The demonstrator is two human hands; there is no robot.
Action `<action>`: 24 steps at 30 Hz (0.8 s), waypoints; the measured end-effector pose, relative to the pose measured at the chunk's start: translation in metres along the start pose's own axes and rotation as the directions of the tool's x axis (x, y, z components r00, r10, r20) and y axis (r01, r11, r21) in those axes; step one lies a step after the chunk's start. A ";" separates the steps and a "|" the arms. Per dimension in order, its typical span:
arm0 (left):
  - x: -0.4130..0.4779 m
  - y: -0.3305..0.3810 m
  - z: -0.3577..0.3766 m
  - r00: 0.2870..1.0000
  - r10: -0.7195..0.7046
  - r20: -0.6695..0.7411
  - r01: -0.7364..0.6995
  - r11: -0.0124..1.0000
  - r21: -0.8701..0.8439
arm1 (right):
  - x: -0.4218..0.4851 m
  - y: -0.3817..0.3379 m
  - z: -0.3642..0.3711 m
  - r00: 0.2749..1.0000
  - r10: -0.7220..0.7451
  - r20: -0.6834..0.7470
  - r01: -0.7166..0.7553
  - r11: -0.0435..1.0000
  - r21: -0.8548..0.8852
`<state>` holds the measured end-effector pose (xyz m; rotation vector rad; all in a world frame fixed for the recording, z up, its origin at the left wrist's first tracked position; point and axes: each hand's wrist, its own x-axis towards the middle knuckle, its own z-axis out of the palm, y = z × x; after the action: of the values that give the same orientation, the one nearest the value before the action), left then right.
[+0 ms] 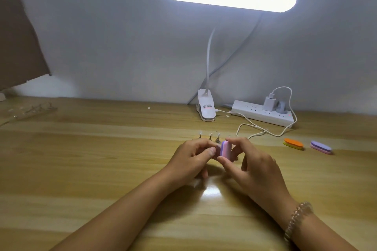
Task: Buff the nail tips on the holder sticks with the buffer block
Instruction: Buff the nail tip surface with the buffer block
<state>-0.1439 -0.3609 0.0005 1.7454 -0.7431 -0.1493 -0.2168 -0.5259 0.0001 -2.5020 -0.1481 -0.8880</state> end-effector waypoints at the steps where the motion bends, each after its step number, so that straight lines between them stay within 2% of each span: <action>1: 0.000 0.000 0.000 1.000 0.003 -0.001 -0.003 1.000 0.003 | 0.000 0.000 0.000 1.000 -0.015 -0.011 0.015 1.000 -0.010; 9: -0.001 -0.001 0.001 0.996 0.032 0.078 -0.041 0.991 0.123 | -0.001 -0.003 -0.003 0.997 -0.075 -0.002 0.075 0.997 0.004; 12: -0.001 -0.004 0.002 0.998 0.014 0.066 -0.021 0.995 0.102 | -0.003 -0.004 -0.004 0.998 -0.061 0.032 0.062 0.998 -0.026; 17: 0.002 -0.005 0.001 0.997 0.003 0.076 -0.008 0.997 0.074 | -0.002 -0.003 -0.002 1.000 -0.014 0.010 0.014 1.000 0.002; 22: 0.001 -0.006 0.000 0.998 0.008 0.066 -0.012 0.998 0.064 | -0.004 0.000 -0.001 0.994 -0.047 0.097 0.050 0.998 -0.025; 24: 0.001 -0.006 0.000 0.998 0.007 0.068 -0.011 0.999 0.049 | -0.001 0.003 -0.001 0.998 -0.013 0.054 0.012 1.000 0.027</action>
<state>-0.1413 -0.3609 -0.0045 1.7908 -0.8098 -0.1859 -0.2174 -0.5292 -0.0007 -2.5044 -0.1924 -0.8187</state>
